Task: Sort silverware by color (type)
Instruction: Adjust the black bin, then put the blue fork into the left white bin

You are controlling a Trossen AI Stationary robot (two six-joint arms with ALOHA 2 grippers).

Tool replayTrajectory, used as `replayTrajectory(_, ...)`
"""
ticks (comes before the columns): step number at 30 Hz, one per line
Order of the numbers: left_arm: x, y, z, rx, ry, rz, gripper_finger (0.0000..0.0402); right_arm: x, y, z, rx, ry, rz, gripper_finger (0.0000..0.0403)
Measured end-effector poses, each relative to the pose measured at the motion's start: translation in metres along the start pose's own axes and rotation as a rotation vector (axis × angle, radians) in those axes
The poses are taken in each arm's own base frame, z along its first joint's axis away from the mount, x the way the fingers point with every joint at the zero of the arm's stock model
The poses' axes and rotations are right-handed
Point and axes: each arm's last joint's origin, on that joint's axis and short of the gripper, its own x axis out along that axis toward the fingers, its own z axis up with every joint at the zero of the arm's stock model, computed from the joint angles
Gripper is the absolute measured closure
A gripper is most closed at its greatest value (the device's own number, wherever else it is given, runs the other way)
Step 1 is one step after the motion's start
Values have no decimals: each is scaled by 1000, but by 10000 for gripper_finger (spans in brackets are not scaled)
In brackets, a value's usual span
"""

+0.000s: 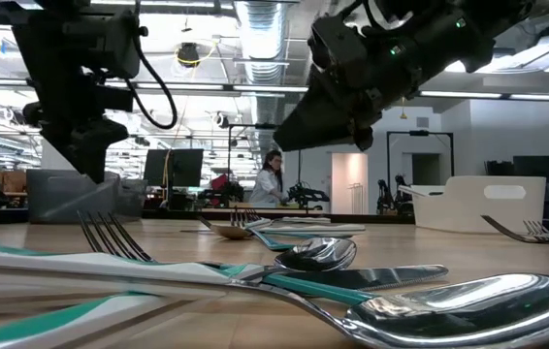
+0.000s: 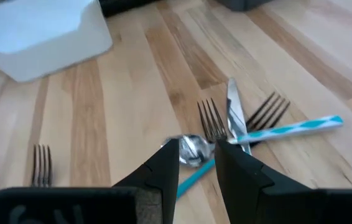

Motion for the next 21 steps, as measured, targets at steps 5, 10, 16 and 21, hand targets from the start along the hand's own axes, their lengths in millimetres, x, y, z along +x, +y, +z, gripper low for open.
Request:
replayTrajectory(5, 0, 1, 0, -9, -3, 16, 191, -12, -2, 6, -13, 25, -19, 274)
replayTrajectory(10, -1, 4, 0, 10, -35, 35, 191, -35, -9, 17, -37, 30, -121, 274)
replayTrajectory(16, -10, 16, -1, -10, -76, 41, 191, -64, -18, 11, -60, 106, -332, 274)
replayTrajectory(21, -22, 20, -2, -48, -139, -49, 191, -82, -19, 2, -52, 137, -451, 274)
